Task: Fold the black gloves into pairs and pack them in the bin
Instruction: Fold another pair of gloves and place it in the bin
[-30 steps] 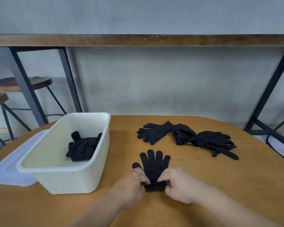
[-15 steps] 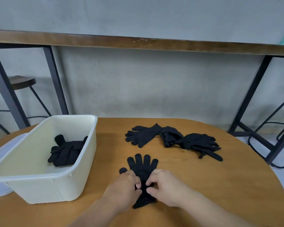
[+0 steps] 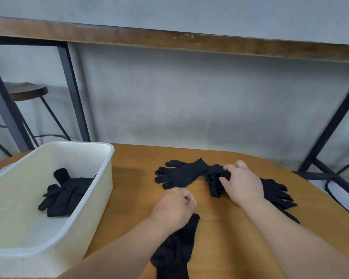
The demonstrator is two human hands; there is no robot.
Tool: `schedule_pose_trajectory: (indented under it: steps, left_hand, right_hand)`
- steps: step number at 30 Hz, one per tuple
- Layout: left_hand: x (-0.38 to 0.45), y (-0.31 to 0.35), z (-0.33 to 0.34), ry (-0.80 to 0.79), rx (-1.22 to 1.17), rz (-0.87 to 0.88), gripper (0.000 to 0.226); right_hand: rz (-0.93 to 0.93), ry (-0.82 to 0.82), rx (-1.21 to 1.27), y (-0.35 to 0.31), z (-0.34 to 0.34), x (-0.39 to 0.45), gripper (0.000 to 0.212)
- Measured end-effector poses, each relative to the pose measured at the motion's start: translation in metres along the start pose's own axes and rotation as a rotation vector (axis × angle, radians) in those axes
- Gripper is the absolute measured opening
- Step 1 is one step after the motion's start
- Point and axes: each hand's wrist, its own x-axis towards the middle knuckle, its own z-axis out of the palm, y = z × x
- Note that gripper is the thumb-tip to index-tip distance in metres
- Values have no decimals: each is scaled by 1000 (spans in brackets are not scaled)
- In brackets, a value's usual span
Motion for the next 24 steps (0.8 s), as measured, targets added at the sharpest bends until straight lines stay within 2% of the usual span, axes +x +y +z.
schedule_pose_trajectory:
  steps: [7, 10, 13, 16, 20, 24]
  left_hand:
    - [53, 1, 10, 71, -99, -94, 20]
    - [73, 6, 13, 73, -111, -73, 7]
    - [92, 14, 18, 57, 16, 42, 35]
    - [106, 24, 27, 19, 160, 132, 45]
    - [118, 31, 35, 22, 268, 204, 29]
    - [115, 44, 19, 13, 187, 238, 21]
  right_hand:
    - [-110, -15, -114, -7, 23, 28, 28]
    - [-86, -23, -81, -4, 26, 33, 25]
    - [-62, -38, 4, -1, 25, 34, 20]
    - [-51, -85, 139, 4, 20, 34, 21]
    - [-123, -106, 216, 10, 7, 33, 21]
    - [-112, -101, 271, 18, -12, 33, 17]
